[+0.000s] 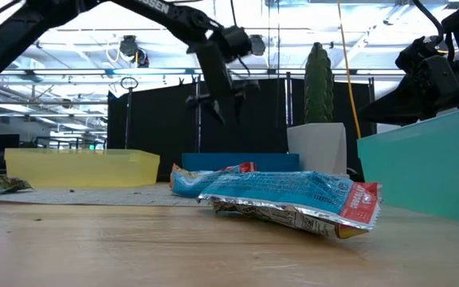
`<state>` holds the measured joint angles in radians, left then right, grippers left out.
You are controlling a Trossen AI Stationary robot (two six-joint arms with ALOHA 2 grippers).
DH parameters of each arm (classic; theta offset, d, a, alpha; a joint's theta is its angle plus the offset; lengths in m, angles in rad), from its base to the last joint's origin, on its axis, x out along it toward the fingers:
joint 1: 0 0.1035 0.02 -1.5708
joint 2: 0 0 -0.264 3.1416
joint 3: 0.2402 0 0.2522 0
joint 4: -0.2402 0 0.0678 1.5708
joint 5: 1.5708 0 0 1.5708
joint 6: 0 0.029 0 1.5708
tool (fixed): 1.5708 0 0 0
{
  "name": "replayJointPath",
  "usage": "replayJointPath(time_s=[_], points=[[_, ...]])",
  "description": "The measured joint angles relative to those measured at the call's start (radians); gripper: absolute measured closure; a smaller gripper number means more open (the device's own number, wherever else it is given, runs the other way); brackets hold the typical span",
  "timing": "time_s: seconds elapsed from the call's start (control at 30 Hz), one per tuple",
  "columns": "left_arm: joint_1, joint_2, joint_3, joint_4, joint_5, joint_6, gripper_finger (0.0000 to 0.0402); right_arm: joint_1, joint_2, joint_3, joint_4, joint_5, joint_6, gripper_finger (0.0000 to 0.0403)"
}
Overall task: Pick and place Granola Bars by type
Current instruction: Put the yellow granola bar into the blue bin
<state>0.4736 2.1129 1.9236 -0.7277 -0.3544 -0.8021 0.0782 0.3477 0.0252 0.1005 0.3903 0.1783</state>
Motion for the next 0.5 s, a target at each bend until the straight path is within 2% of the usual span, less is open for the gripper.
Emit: replayJointPath(time_s=[0.13, 0.3, 0.5], points=[[0.004, -0.058, 0.0, 0.008, -0.014, 0.077, 0.0226, 0.0, 0.0, 0.0, 0.0, 0.0, 0.0, 0.0245], [0.003, -0.133, 0.0, 0.027, -0.003, 0.246, 0.0227, 0.0, 0.0, 0.0, 0.0, 0.0, 0.0, 0.0245], [0.003, -0.234, 0.0, 0.01, 0.092, 0.364, 0.0226, 0.0, 0.0, 0.0, 0.0, 0.0, 0.0, 0.0245]])
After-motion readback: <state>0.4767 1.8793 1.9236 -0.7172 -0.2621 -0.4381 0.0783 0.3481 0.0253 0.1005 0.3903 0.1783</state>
